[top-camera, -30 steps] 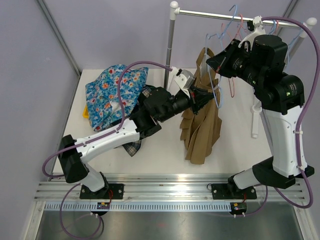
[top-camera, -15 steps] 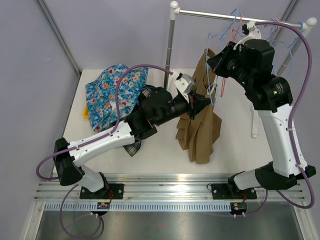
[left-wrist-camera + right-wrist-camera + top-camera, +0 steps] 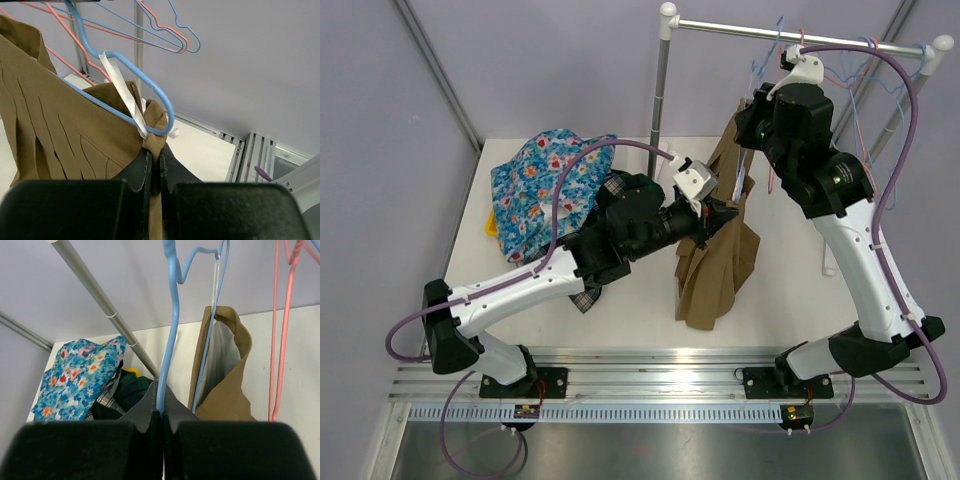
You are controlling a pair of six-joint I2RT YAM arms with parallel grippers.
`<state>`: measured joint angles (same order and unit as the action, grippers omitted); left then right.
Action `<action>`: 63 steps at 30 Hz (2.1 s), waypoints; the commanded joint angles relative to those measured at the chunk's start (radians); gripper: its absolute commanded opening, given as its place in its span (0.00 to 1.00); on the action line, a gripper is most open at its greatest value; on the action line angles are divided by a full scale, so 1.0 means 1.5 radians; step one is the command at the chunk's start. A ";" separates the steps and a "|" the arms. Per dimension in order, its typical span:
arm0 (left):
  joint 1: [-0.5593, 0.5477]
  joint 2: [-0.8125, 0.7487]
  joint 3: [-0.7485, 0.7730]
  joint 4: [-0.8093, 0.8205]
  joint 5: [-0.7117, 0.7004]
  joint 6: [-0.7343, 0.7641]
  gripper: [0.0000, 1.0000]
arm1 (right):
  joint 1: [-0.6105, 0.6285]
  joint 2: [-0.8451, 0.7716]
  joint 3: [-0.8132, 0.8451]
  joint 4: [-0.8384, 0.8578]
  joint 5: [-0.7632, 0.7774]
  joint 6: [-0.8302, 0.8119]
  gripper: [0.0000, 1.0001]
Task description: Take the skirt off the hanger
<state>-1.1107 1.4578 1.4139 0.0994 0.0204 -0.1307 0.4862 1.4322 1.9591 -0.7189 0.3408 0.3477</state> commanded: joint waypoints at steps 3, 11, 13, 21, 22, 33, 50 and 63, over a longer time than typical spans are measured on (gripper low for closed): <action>-0.023 -0.079 0.002 0.045 -0.007 0.007 0.00 | 0.002 0.016 0.020 0.140 0.110 -0.087 0.00; -0.031 -0.121 -0.017 0.027 -0.045 0.021 0.00 | 0.003 0.008 -0.056 0.213 0.139 -0.126 0.00; -0.030 -0.125 -0.019 0.020 -0.051 0.024 0.00 | 0.003 0.005 -0.068 0.227 0.147 -0.126 0.00; -0.032 -0.131 -0.064 0.014 -0.034 0.001 0.00 | 0.005 0.029 -0.014 0.210 0.137 -0.124 0.00; -0.033 -0.133 -0.089 0.014 -0.035 -0.009 0.00 | 0.005 0.032 0.012 0.203 0.134 -0.126 0.00; -0.030 -0.103 -0.093 0.014 -0.279 0.016 0.00 | 0.005 -0.030 0.062 -0.089 0.039 0.004 0.00; 0.133 0.219 0.397 -0.130 -0.266 0.068 0.00 | 0.005 -0.154 0.036 -0.428 -0.396 0.081 0.00; 0.207 0.276 0.349 -0.173 -0.232 0.020 0.00 | 0.005 -0.061 0.381 -0.591 -0.611 0.166 0.00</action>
<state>-0.8001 1.8996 1.9636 -0.2226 -0.3580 -0.0765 0.4946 1.3224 2.4615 -1.4185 -0.4095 0.5488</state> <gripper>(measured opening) 0.038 0.037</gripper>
